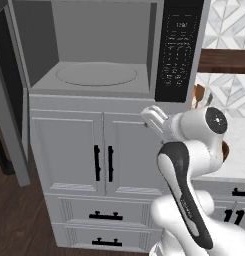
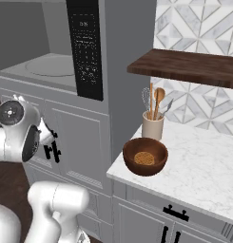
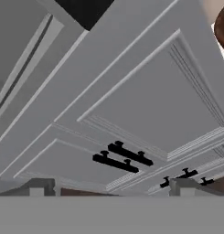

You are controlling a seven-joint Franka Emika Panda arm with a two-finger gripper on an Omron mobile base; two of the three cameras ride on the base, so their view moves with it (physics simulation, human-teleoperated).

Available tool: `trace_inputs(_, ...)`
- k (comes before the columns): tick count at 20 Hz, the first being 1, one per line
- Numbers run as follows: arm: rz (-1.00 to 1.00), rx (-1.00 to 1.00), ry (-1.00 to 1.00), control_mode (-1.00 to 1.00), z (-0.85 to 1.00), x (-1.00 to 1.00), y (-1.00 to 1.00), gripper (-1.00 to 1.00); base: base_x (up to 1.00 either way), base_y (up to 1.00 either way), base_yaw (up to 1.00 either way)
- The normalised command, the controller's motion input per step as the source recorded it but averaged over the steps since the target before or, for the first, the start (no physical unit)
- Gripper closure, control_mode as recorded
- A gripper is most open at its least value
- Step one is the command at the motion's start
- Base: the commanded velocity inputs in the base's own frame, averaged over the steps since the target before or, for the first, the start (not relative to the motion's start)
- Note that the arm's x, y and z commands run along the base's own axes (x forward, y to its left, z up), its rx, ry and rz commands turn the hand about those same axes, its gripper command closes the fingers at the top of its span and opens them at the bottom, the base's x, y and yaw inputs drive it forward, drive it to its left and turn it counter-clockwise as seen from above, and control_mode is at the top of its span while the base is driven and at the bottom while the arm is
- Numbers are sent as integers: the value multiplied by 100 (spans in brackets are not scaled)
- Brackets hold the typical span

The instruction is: Open the microwave, place the bowl with waffle inside the microwave, then close the microwave door and turn it on.

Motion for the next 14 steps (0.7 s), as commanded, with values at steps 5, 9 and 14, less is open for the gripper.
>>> trace_inputs(5, -33, -13, 33, -100, -6, 2, -100, -100, 0, 0, 0)
trace_inputs(9, -16, 0, 23, -100, 0, 0, -100, -100, 0, 0, 0)
trace_inputs(14, 0, 5, 11, -100, -4, -29, -100, -100, 0, 0, 0)
